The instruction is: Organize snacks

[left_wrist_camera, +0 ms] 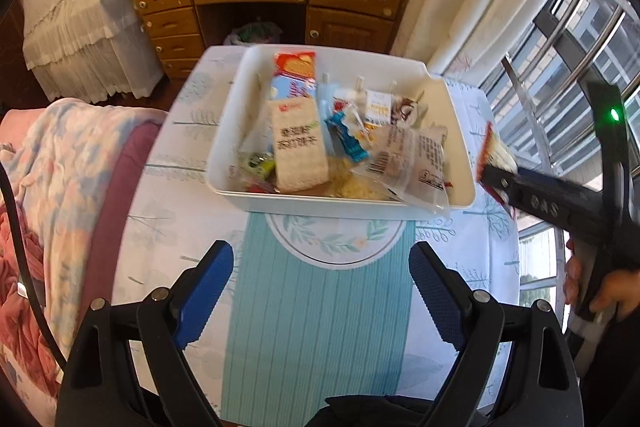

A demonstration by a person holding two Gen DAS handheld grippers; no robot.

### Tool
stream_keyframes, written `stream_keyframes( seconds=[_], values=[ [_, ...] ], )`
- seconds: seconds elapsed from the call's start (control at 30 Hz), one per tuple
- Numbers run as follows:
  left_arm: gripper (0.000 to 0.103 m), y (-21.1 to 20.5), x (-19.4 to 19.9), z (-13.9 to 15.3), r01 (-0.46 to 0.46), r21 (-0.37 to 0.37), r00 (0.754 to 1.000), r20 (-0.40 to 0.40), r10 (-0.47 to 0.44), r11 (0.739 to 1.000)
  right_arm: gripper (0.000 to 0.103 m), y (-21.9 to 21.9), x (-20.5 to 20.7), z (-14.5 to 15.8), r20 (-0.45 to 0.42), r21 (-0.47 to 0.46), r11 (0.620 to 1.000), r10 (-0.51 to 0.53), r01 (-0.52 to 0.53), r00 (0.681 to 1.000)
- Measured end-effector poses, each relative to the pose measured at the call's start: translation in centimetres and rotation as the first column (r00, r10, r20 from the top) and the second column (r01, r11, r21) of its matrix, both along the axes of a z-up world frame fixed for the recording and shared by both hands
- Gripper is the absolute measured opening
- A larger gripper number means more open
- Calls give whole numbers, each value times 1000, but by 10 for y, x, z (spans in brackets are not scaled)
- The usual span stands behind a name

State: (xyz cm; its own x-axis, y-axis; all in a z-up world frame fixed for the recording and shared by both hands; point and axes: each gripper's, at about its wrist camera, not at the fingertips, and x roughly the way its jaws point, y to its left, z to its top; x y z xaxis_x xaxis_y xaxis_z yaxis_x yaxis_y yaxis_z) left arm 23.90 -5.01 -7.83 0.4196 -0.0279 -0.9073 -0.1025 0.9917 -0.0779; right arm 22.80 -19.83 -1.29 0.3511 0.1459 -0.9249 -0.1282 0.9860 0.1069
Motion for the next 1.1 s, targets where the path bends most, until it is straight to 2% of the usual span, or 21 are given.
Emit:
stream_keyframes(
  seconds=[0.1,0.27,0.5,0.6,0.7,0.8,0.93,1.1],
  values=[
    [89,17,-10,6,-28,-21,1000,13,28,999,59,28,12,9,31,0,998,58,-58,998],
    [89,39,-25,5,-58,-23,998,-8,58,998,59,66,24,18,66,9,992,126,-127,990],
    [89,72,-50,3,-97,-57,995,-25,96,994,60,99,29,27,121,-2,990,143,-144,982],
    [89,83,-58,7,-76,-62,997,-8,76,995,61,105,25,35,148,-5,995,100,-101,984],
    [89,94,-65,11,-46,-73,999,9,47,996,68,108,18,39,136,7,999,46,-47,990],
    [89,105,-73,15,-10,-89,1000,23,12,996,74,110,1,42,135,-21,1000,-5,8,991],
    [89,120,-83,18,57,-97,998,40,-54,994,82,109,-32,42,113,-29,995,-96,100,989],
    [89,137,-99,12,108,-102,994,37,-105,989,88,115,-86,21,32,-32,980,-193,194,981]
  ],
)
